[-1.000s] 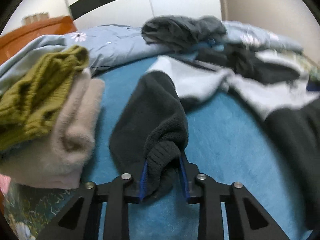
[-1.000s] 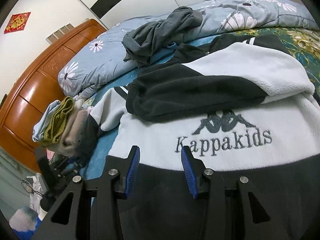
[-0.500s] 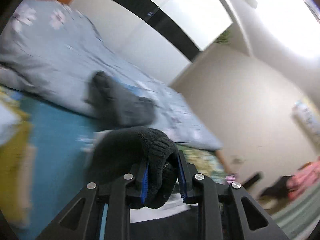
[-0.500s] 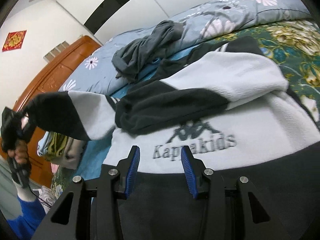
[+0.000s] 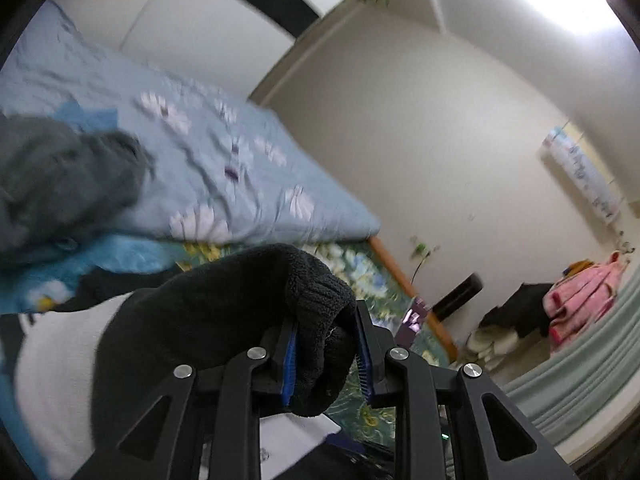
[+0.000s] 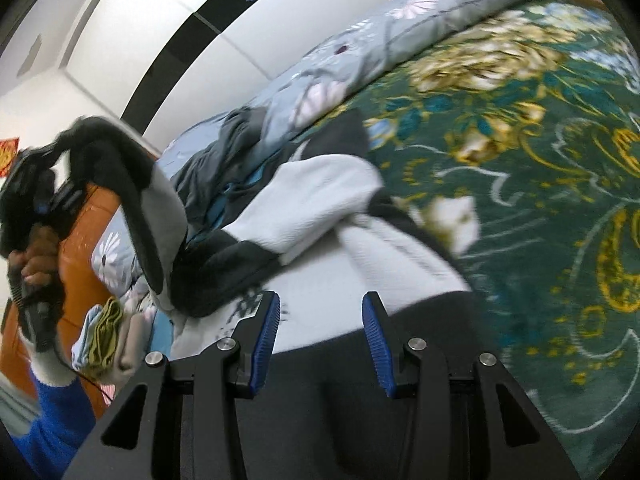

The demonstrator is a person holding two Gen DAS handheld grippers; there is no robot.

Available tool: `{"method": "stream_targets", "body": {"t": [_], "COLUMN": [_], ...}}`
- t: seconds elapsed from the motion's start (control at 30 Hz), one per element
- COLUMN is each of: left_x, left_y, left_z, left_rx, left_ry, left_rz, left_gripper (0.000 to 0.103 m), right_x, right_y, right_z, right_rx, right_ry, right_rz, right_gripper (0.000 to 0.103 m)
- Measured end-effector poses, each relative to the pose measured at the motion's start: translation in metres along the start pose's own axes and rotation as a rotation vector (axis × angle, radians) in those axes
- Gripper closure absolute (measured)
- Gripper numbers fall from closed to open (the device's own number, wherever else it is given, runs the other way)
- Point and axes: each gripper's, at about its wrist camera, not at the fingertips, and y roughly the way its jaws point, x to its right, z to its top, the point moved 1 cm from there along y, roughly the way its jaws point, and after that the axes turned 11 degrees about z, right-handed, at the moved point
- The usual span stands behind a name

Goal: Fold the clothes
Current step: 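Fold the sleeve with the left tool across the jacket and release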

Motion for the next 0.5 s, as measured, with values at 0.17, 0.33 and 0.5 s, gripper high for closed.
{"method": "stream_targets", "body": {"t": [0.17, 0.33, 0.5], "left_x": [-0.013, -0.037, -0.045], "left_y": [0.096, 0.146, 0.148], "left_z": [-0.020, -0.043, -0.053], "left_rx": [-0.150, -0.232, -0.263], "left_ry": [-0.023, -0.083, -0.134], "left_rz": [0.064, 0.100, 0.077], "left_gripper": [0.077, 0.075, 0.061], "right_x": [0.015, 0.014, 0.011], "right_y": [-0.005, -0.005, 0.002], "right_z": [0.000, 0.003, 0.005], "right_rx": [-0.006, -0.009, -0.021], "right_ry": [0.015, -0.007, -0.027], "right_rz": [0.008, 0.019, 0.007], "right_gripper": [0.059, 0.059, 0.059]}}
